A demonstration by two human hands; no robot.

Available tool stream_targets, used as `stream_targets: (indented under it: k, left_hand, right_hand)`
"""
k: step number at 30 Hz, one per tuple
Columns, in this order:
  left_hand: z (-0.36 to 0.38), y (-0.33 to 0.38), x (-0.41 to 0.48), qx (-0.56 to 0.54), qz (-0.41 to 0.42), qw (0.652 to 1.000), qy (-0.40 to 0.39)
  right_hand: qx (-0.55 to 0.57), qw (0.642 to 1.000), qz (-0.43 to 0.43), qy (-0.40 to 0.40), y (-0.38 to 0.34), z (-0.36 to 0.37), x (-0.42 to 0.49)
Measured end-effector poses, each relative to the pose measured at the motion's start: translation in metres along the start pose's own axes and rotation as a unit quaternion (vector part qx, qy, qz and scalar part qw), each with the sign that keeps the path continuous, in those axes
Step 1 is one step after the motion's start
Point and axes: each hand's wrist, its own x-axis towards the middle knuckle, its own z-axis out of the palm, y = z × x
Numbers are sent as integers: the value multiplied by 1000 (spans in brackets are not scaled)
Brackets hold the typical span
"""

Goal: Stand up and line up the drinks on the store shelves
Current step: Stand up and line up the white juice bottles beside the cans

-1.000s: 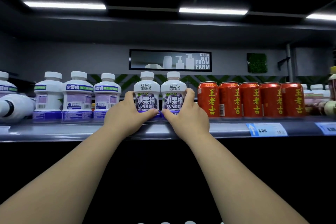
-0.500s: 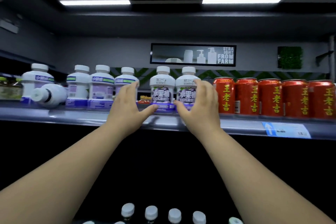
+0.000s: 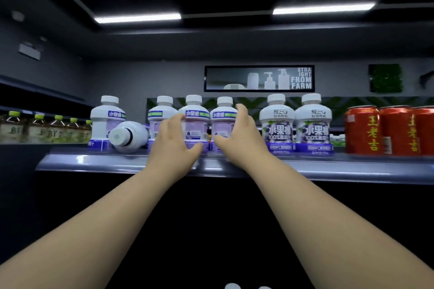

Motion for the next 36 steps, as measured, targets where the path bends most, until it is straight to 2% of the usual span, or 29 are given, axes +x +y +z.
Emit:
stream_targets:
  k: [4,8,11,13,17,21,26,29,33,36]
  left_hand:
    - [1,2,4,14,3,999,-47]
    - [4,10,11,41,-11,997,-65]
    - [3,13,17,44,-19,996,-72]
    - [3,14,20,45,-25,996,-76]
    - [3,13,19,66,-23,995,-67]
    - [1,11,23,118,-5,992,-49]
    - [2,14,30,134,-17,990,-45]
    - [2,11,32,104,-36,993,-43]
    - [-3,9,36,48,-53,996,-48]
    - [1,8,33,48,-51,996,-54]
  right_hand:
    - [-28,995,94,-33,-3,10,12]
    - [-32,993,110,8,2,10,14]
    - [-9,992,119,-34,1,7,16]
    - [-8,992,120,-48,0,7,15]
    - [-49,994,97,-7,2,10,7]
    - [-35,994,93,-38,4,9,3]
    - [-70,995,77,-4,5,9,-1]
    - [-84,993,82,-14,7,9,-1]
    - [-97,993,70,16,8,13,0]
    - [-90,993,73,15,8,14,0]
